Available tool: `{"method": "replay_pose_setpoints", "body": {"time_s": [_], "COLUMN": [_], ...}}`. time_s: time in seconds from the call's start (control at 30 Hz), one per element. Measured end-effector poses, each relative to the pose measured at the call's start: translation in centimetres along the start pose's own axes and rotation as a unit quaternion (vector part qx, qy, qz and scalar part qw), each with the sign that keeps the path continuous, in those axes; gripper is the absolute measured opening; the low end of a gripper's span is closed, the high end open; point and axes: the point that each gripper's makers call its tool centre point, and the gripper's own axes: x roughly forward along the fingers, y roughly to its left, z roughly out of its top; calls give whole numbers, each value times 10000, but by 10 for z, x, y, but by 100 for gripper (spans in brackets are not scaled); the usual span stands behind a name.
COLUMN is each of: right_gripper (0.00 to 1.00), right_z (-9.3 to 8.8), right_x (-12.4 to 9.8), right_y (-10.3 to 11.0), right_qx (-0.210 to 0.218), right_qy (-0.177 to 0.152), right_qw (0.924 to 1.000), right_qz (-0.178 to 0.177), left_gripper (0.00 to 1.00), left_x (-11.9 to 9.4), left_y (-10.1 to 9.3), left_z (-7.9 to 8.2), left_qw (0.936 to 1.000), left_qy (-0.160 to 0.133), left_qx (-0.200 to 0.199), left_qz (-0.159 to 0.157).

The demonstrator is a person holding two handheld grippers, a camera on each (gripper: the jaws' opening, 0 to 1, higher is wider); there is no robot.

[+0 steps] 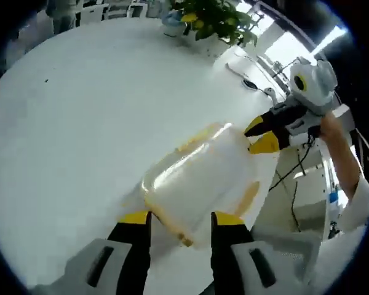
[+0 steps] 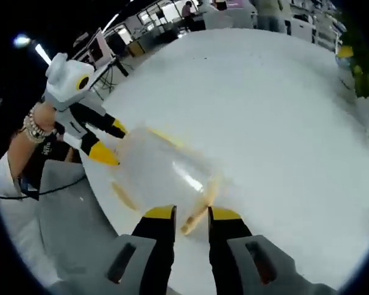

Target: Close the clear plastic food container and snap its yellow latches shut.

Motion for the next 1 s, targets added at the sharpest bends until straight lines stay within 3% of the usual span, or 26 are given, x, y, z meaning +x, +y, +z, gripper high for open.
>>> {"method": "replay_pose_setpoints", "body": {"time_s": [0.1, 0.17, 0.2, 0.3, 0.37, 0.47, 0.6, 0.73, 0.77, 0.83, 1.0], "right_gripper": [25, 18, 14, 0, 0, 0, 0, 0, 0, 0, 0], "right_z": [10, 18, 29, 46, 54, 60, 67, 71, 72, 72, 76], "right_x": [-5, -10, -14, -17, -16, -7, 7, 19, 20, 23, 30], "right_y": [0, -2, 1, 10, 16, 24, 35, 39, 39, 40, 41], "right_qx": [-277, -648, -873, -997, -1063, -1368, -1623, -1811, -1816, -1774, -1703], "right_qy": [-153, -223, -410, -721, -820, -723, -646, -529, -526, -478, -493], "right_qw": [9993, 9969, 9946, 9922, 9909, 9880, 9844, 9817, 9815, 9822, 9827], "right_qz": [-208, -383, -388, -198, -71, 32, 191, 270, 291, 384, 538], "left_gripper": [37, 35, 32, 20, 19, 13, 9, 9, 9, 9, 11], "left_x": [-5, -9, -12, -23, -27, -24, -7, 8, 10, 12, 16], "left_y": [-2, 1, 4, 2, -9, -17, -28, -41, -47, -62, -71], "left_z": [2, 6, 12, 30, 42, 44, 38, 37, 39, 40, 45], "left_qw": [9998, 9996, 9991, 9960, 9930, 9923, 9897, 9798, 9738, 9678, 9634], "left_qy": [-53, -169, -313, -768, -1063, -1047, -850, -787, -862, -947, -1040], "left_qx": [107, 158, 263, 443, 420, 551, 1082, 1807, 2075, 2262, 2386], "left_qz": [-139, -151, -104, -85, -297, -377, -388, -332, -365, -569, -636]}}
